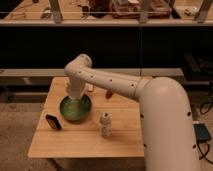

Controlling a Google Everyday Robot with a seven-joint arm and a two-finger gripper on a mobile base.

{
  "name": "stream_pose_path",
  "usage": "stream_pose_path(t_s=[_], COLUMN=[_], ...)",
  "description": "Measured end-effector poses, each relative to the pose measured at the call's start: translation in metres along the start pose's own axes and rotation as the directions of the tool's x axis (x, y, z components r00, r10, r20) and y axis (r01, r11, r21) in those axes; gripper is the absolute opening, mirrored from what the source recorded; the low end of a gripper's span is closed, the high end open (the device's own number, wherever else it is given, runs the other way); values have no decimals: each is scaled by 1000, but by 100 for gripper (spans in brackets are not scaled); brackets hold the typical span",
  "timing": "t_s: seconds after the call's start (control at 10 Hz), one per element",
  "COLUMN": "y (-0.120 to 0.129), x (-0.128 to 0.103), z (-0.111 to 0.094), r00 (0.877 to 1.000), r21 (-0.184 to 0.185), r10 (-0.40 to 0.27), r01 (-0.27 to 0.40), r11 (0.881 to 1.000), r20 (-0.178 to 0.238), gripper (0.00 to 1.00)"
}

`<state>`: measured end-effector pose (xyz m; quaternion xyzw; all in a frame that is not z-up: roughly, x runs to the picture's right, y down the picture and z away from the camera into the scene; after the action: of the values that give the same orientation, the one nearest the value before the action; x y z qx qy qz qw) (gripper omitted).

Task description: Place the ceramic cup in the ceramic bowl

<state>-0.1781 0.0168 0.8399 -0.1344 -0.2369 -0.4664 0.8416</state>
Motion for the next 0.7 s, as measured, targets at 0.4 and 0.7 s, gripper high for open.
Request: stream_pose_path(t_s=[0.4,0.7], y=[7,6], x=[-5,8], z=[13,-14], r00=[1000,1000], r21=[5,11], r10=[-9,24], r01=[9,-24], r11=[1000,1000], r20=[24,5], gripper=[76,76])
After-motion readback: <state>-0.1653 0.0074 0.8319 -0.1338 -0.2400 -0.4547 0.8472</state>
